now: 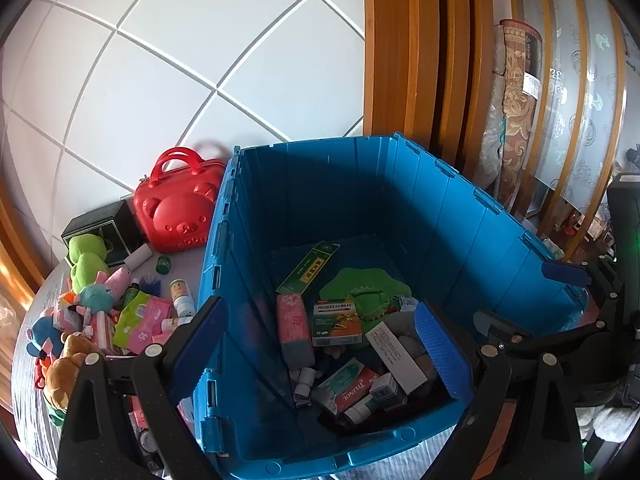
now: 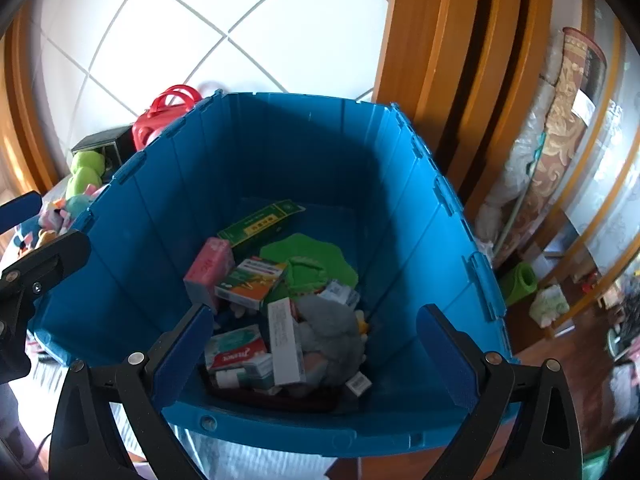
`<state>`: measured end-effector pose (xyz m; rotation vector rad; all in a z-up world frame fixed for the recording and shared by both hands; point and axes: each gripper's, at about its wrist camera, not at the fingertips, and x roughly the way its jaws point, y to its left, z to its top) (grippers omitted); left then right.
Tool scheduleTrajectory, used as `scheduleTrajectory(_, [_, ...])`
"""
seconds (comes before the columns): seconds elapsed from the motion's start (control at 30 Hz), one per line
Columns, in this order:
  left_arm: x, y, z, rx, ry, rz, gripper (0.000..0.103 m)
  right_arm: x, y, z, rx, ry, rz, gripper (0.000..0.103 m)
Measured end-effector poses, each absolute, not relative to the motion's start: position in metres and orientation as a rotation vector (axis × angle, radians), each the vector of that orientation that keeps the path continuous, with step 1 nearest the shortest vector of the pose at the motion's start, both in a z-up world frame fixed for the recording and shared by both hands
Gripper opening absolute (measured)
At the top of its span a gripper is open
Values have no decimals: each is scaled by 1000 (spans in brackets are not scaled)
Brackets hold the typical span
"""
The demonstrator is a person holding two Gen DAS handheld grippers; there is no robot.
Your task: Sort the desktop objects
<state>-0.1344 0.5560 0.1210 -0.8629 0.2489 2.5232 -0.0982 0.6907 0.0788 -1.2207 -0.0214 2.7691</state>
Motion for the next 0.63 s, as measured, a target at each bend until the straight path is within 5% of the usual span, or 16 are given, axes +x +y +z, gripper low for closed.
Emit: scheduleTrajectory(0.63, [-137,565,117,-866,256,2514,96,-101,700,75,-1215,8,2759,103])
